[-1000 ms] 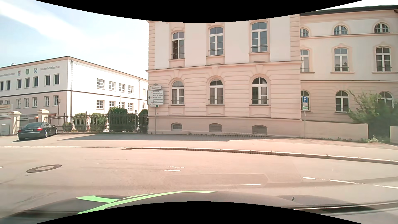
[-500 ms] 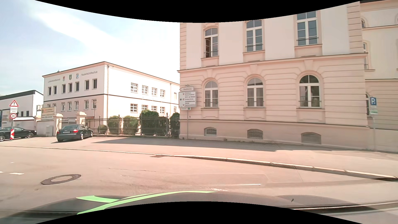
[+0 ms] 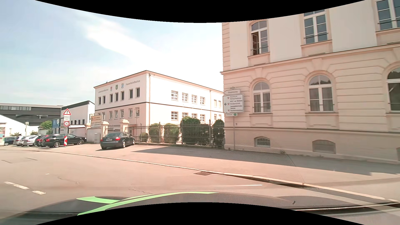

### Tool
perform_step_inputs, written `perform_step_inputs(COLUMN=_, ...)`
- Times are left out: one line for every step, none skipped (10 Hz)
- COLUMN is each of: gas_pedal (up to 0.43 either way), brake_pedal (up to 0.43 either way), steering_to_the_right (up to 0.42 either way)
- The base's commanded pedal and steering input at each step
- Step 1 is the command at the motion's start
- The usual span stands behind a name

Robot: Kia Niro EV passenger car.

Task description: Follow the waypoints while adhering to traffic rules and regulations

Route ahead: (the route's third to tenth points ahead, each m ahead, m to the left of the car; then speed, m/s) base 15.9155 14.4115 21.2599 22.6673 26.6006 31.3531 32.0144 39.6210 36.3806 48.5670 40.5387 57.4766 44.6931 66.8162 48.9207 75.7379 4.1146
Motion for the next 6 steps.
perform_step_inputs(gas_pedal=0.150, brake_pedal=0.000, steering_to_the_right=-0.460)
perform_step_inputs(gas_pedal=0.150, brake_pedal=0.000, steering_to_the_right=-0.457)
perform_step_inputs(gas_pedal=0.150, brake_pedal=0.000, steering_to_the_right=-0.456)
perform_step_inputs(gas_pedal=0.150, brake_pedal=0.000, steering_to_the_right=-0.454)
perform_step_inputs(gas_pedal=0.150, brake_pedal=0.000, steering_to_the_right=-0.449)
perform_step_inputs(gas_pedal=0.150, brake_pedal=0.000, steering_to_the_right=-0.443)
